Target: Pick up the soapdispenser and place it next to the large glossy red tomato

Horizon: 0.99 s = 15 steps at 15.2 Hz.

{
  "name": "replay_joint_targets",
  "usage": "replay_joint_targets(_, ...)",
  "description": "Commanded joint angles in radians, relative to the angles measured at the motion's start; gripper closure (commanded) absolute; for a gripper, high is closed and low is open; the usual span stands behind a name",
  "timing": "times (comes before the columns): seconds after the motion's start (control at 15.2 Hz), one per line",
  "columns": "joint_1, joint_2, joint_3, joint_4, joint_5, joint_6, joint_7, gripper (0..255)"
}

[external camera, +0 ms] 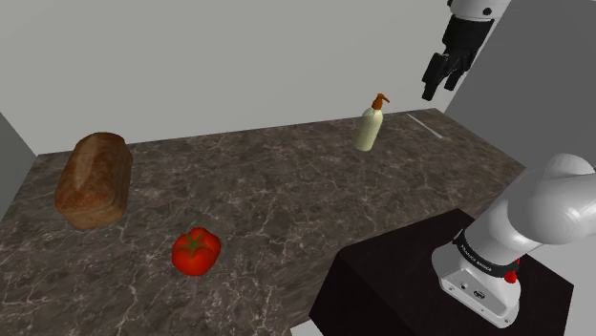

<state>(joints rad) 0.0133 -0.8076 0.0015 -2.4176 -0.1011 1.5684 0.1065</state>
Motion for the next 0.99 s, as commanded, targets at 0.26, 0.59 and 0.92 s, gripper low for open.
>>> replay_joint_targets(0.26,-0.016,0.111,-0.063,0.011,-0.029,0.114,-0.055,0)
replay_joint_targets(0.59,-0.030,0.271,-0.137,0.056,-0.045,0.246,-0.126,0)
replay_joint_targets(0.92,-0.036,0.448,-0.205,0.135,-0.032,0.357,-0.203,0)
